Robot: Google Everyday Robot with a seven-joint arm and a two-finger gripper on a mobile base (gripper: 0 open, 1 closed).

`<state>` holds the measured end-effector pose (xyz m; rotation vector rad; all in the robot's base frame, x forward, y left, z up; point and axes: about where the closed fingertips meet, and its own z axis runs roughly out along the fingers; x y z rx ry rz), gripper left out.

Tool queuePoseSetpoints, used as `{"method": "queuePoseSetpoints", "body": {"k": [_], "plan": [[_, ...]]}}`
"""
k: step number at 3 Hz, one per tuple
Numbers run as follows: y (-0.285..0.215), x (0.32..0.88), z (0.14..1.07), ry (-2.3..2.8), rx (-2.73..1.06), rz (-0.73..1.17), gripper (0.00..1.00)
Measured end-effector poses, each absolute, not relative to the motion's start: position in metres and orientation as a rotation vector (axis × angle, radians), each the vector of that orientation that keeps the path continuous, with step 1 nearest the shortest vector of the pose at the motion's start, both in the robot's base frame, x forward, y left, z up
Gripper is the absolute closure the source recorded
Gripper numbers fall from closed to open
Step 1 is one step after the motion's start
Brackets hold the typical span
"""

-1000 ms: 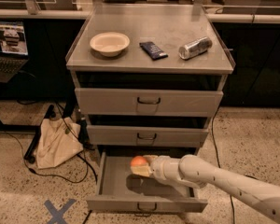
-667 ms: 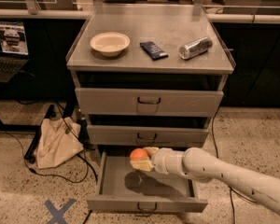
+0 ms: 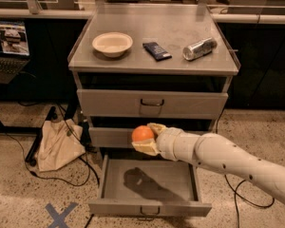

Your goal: Pick orange from bottom drawer and place on counter

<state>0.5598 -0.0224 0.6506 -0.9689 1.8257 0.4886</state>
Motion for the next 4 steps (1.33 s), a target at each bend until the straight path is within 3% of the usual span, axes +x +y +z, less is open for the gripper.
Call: {"method": "queuePoseSetpoints", "body": {"k": [4], "plan": [[-0.033, 0.556, 0.802, 1.661, -0.981, 0.312, 1.0]]}}
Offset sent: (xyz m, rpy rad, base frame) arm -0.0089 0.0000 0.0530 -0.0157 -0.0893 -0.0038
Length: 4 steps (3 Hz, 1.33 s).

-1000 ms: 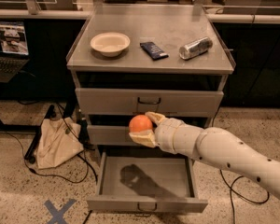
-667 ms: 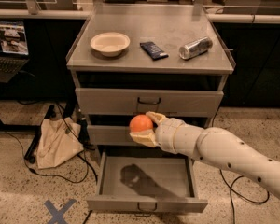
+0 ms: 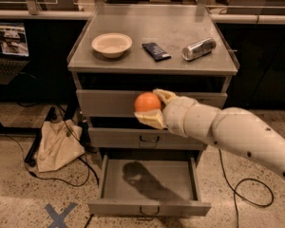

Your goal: Pick orange from bottom drawer and place on counter

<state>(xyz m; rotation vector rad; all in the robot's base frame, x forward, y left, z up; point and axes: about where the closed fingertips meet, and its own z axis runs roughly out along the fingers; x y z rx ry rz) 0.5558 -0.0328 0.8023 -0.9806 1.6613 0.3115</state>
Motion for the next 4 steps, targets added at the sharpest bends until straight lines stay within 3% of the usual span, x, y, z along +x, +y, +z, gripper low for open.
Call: {"method": "queuePoseSetpoints", "body": {"k": [2, 4], "plan": [[-0.055, 0.597, 0.955, 1.465, -0.921, 0.116, 1.0], [-0.081, 0.655, 0.97, 1.475, -0.805, 0.033, 1.0]]}}
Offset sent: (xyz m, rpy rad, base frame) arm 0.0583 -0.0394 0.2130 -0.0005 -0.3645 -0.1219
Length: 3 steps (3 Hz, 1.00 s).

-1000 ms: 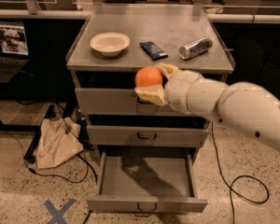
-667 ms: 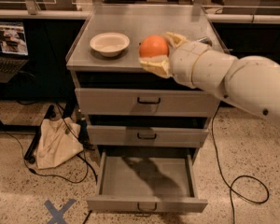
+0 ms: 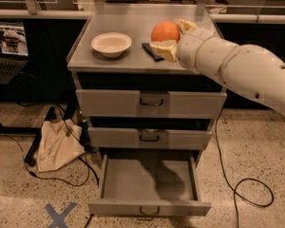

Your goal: Pick orange from bottom drawer and place on counter

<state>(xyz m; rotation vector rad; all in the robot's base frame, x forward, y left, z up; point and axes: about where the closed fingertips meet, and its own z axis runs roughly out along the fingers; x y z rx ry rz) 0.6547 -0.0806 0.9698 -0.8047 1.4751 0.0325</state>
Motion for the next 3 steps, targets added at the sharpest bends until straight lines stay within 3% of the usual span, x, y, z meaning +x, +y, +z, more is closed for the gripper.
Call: {"method": "queuePoseSetpoints", "body": {"k": [1, 3], "plan": [[-0.078, 0.653, 0.971, 1.471, -0.807, 0.036, 1.0], [-0.089, 0.724, 0.991, 1.398, -0.758, -0.075, 1.0]]}}
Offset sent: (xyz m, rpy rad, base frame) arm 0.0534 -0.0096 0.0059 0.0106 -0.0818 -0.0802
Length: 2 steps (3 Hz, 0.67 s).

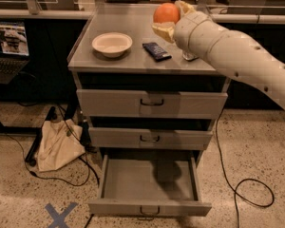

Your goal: Pick orange from bottom drawer and place on counter

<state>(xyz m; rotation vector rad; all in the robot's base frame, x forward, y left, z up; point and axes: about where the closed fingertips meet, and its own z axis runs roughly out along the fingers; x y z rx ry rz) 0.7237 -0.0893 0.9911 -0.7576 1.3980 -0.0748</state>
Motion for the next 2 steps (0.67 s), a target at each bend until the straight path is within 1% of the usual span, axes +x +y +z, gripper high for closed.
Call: {"method": "queuePoseSetpoints", "body": {"k": [2], "plan": [[-0.09, 0.801, 0.998, 1.397, -0.734, -0.159, 1.0]]}}
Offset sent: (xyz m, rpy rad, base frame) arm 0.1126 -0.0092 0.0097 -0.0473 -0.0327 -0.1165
